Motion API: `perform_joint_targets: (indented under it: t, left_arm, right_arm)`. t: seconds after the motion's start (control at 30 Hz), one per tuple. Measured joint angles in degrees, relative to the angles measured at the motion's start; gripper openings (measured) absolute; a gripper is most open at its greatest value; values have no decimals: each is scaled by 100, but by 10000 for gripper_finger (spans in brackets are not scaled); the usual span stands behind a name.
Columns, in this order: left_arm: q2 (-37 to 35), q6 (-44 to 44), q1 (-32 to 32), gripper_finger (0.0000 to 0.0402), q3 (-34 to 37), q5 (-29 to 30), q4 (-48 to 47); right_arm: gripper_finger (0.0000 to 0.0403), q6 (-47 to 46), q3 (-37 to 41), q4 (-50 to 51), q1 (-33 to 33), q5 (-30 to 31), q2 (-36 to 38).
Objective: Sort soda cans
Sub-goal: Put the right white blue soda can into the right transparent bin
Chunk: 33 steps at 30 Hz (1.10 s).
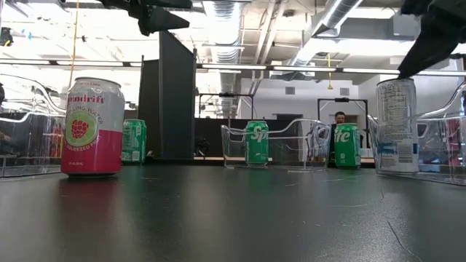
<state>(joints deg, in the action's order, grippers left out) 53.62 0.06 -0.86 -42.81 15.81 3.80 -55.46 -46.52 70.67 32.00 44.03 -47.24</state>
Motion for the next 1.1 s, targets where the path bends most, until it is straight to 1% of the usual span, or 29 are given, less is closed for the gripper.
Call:
perform_joint_targets:
  t: [0.13, 0.23, 0.37, 0.6, 0.7, 0.8, 0.9, 1.1]
  left_arm:
    - [114, -82, 30, 309, 0, 0, -9]
    - [283, -129, 70, 309, 0, -8, 67]
    - [503, -278, 92, 309, 0, -7, 171]
    - [936, -576, 212, 309, 0, 2, 548]
    - [1124, -656, 351, 309, 0, 0, 881]
    - [1300, -740, 511, 309, 0, 7, 1252]
    - [1484, -821, 696, 309, 0, 41, 1597]
    - [1880, -892, 1058, 309, 0, 429, 2240]
  right_arm:
    - [400, -5, -390, 361, 329, -54, 40]
    - [400, -17, -689, 450, 738, -255, 72]
    - [400, -23, -1017, 213, 1466, -657, 81]
    - [400, -149, -1237, -451, 2833, -895, -76]
    - [400, -394, -1237, -518, 3279, -908, -293]
    - [400, -657, -1237, -539, 3585, -1034, -653]
    - [400, -747, -1236, -735, 3788, -1233, -1077]
    - [400, -652, -1279, -1220, 4039, -1685, -1812]
